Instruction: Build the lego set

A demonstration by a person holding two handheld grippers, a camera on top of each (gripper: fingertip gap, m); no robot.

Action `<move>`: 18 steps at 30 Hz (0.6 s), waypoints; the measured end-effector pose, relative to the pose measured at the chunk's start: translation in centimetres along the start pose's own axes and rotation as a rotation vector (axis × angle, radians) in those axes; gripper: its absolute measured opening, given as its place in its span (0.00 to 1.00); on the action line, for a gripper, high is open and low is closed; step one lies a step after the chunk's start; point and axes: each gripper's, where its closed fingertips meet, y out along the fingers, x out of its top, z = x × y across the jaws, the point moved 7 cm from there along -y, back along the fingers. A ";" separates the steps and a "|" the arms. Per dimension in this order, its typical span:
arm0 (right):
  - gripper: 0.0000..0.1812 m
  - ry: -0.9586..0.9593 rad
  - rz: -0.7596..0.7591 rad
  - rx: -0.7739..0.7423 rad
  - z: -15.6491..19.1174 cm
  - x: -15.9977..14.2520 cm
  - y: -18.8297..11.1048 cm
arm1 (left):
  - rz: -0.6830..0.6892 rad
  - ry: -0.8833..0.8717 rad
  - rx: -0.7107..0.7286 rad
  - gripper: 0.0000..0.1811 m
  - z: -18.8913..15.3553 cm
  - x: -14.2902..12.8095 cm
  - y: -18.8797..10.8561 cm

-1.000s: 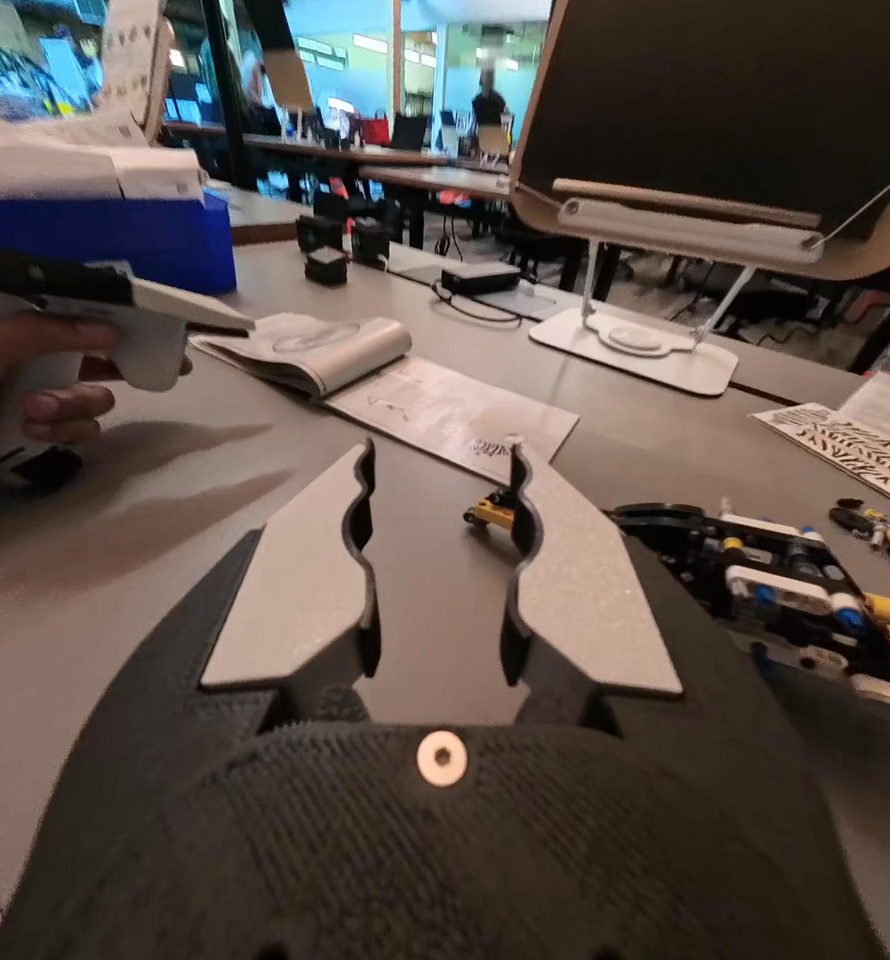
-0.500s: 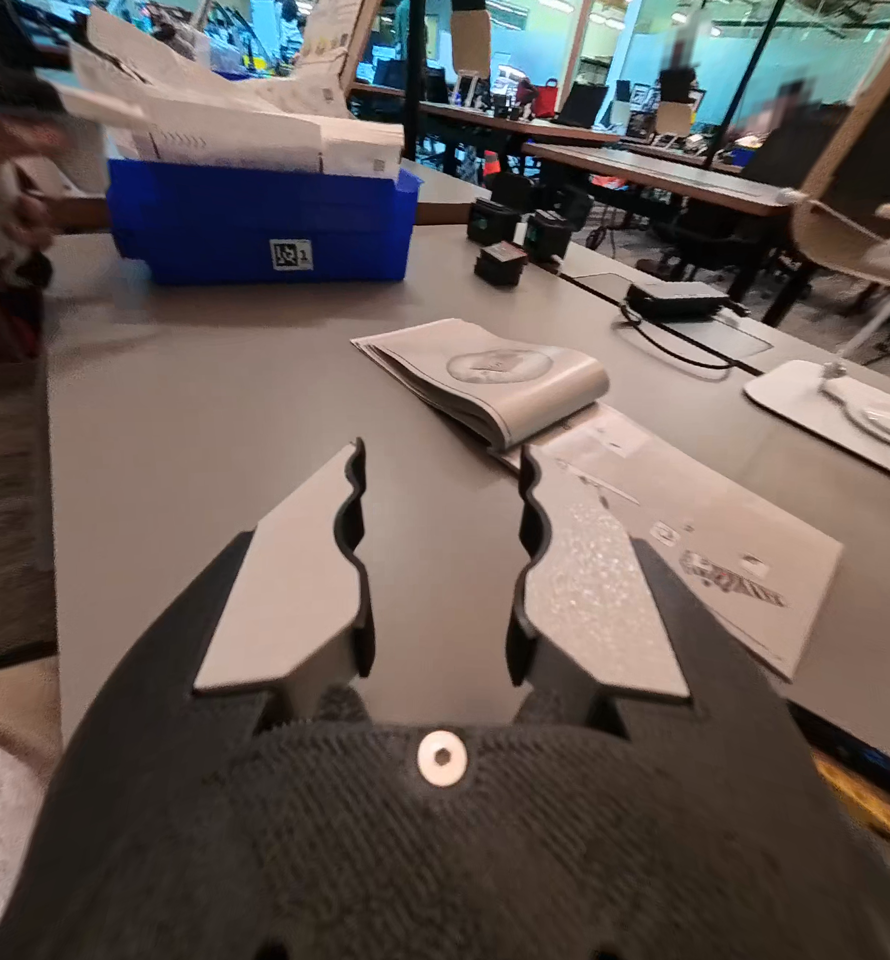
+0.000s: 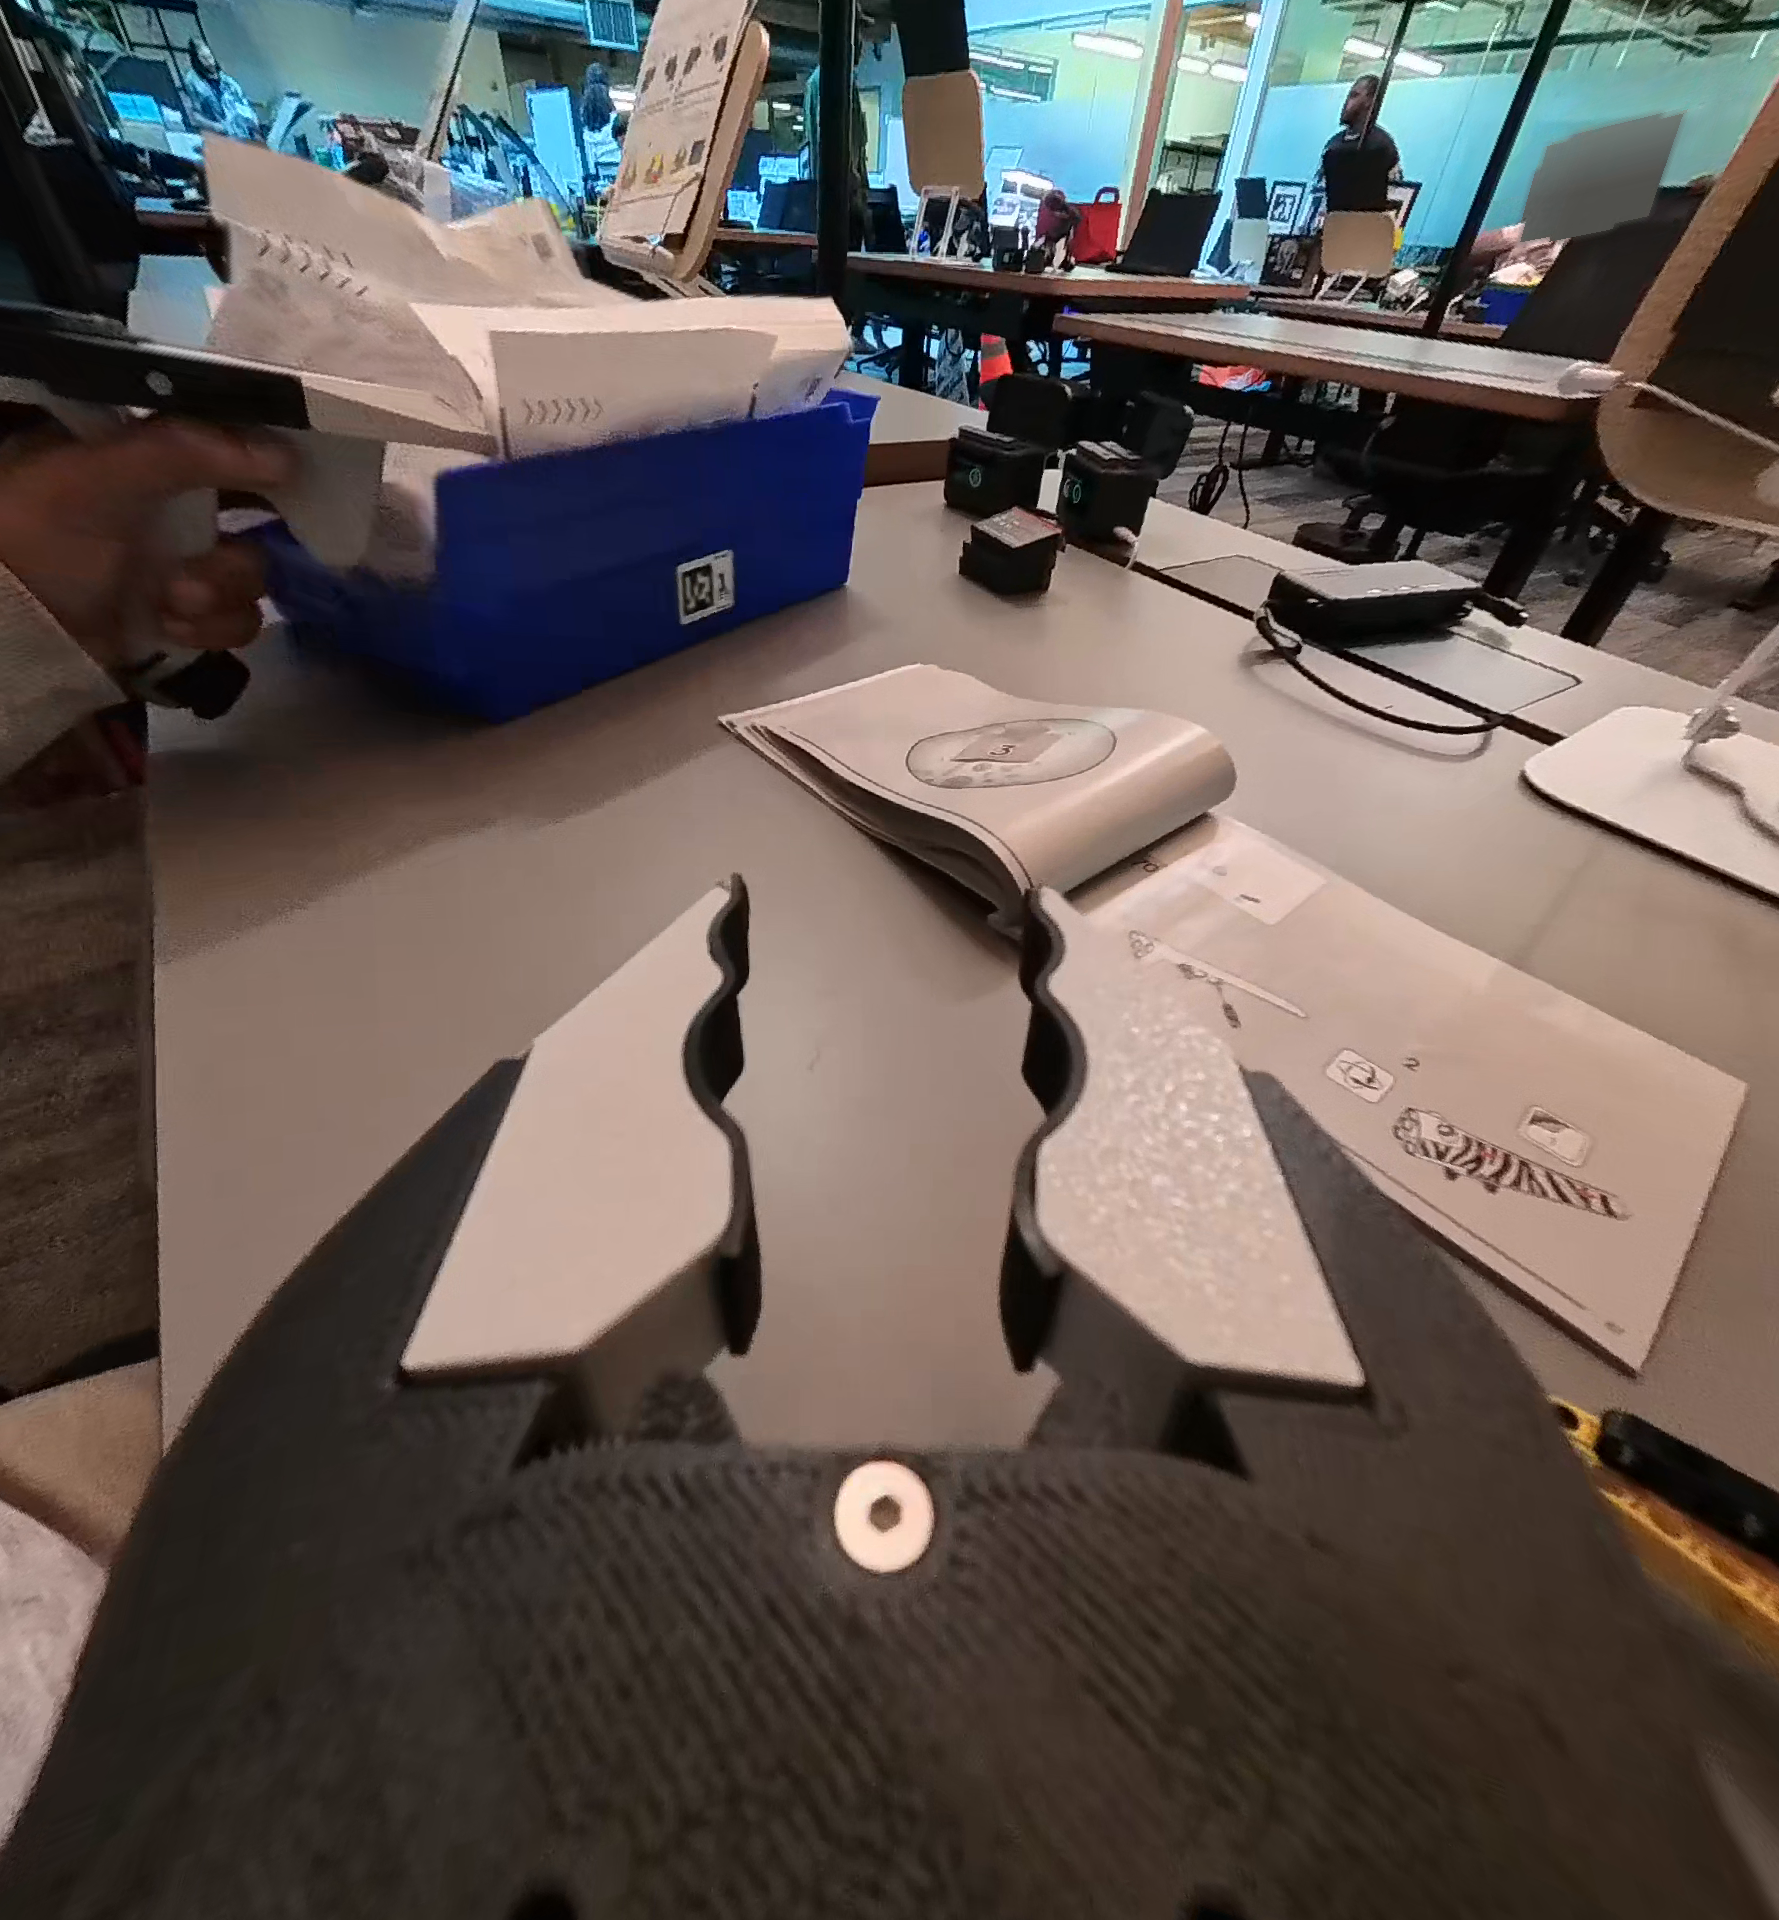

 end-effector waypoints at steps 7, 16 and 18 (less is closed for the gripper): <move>0.28 -0.013 0.016 -0.003 0.1 -0.1 0.2 | -0.331 0.152 0.127 0.00 0.6 3.1 -4.0; 0.25 -0.139 0.029 -0.010 1.7 0.2 1.9 | -0.511 0.122 0.281 0.00 2.8 5.5 -7.9; 0.25 -0.133 0.025 0.005 2.1 0.2 2.1 | -0.349 0.120 0.227 0.10 3.5 4.7 -6.7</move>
